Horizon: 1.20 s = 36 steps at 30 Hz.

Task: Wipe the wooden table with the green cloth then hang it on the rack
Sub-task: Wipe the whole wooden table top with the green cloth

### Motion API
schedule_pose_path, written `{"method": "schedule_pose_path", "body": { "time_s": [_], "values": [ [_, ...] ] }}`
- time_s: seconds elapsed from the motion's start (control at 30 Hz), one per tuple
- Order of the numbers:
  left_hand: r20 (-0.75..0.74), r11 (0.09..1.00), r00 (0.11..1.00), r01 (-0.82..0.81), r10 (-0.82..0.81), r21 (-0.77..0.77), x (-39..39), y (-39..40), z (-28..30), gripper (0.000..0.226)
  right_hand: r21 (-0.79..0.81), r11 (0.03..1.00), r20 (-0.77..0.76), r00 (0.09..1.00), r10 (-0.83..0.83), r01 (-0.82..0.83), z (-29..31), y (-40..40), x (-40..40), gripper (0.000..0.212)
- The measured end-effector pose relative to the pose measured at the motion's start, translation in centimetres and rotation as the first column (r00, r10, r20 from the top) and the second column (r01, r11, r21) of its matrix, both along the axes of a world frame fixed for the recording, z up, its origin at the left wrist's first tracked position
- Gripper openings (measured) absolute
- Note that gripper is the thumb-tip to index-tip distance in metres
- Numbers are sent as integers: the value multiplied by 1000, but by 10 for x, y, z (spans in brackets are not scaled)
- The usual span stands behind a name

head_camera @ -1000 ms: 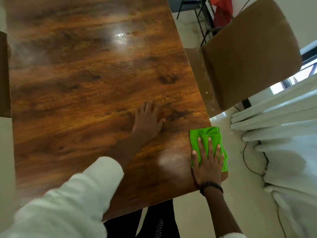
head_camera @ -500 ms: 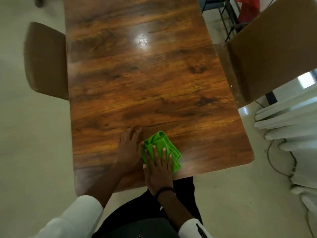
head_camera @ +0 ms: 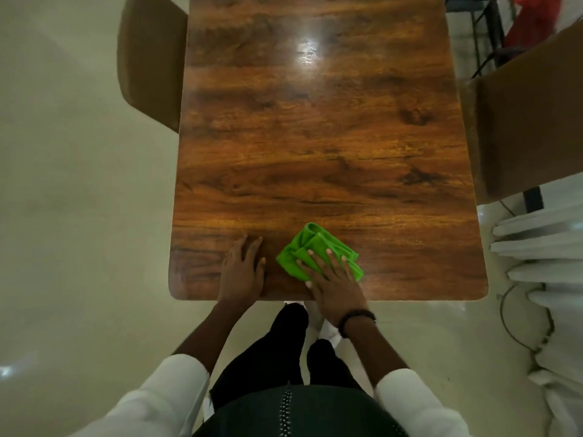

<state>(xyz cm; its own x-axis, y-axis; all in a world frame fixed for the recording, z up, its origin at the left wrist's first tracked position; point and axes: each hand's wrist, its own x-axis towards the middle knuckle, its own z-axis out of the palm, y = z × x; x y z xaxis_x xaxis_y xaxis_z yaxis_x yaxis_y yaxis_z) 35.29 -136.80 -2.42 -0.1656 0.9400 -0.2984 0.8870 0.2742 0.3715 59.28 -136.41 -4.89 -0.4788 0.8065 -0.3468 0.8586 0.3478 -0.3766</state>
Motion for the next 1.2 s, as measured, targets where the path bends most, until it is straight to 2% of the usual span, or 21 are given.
{"method": "schedule_pose_path", "body": {
  "time_s": [0.13,0.23,0.33,0.43,0.6,0.73,0.9,1.1,1.2],
  "values": [
    [14,995,995,-99,99,-11,-12,-27,-3,49,-11,1000,45,999,-21,22,2,-3,27,52],
    [40,962,962,-272,271,12,-33,-57,-7,47,-27,999,20,999,25,-24,-2,-7,5,52],
    [11,895,896,-444,444,46,-54,-86,-8,47,-3,965,-27,964,263,-263,-5,-16,-41,51],
    [4,852,857,-513,515,107,-74,-107,-7,50,-6,871,-36,871,490,-490,-6,-29,-110,53],
    [94,717,717,-696,691,39,-106,-124,-13,52,66,755,-18,755,655,-653,-7,-37,-232,55],
    [220,652,634,-759,741,-8,-113,-120,-15,49,63,767,-16,768,640,-638,-4,-32,-269,56],
    [269,631,610,-775,745,9,-116,-117,-14,53,41,740,5,740,672,-672,2,-9,-265,55],
    [289,633,597,-773,748,-40,-118,-113,-17,55,34,864,83,863,499,-503,-2,73,-292,52],
    [316,618,572,-783,757,-65,-119,-109,-21,52,35,882,75,881,467,-470,-7,61,-298,53]
  ]
}}
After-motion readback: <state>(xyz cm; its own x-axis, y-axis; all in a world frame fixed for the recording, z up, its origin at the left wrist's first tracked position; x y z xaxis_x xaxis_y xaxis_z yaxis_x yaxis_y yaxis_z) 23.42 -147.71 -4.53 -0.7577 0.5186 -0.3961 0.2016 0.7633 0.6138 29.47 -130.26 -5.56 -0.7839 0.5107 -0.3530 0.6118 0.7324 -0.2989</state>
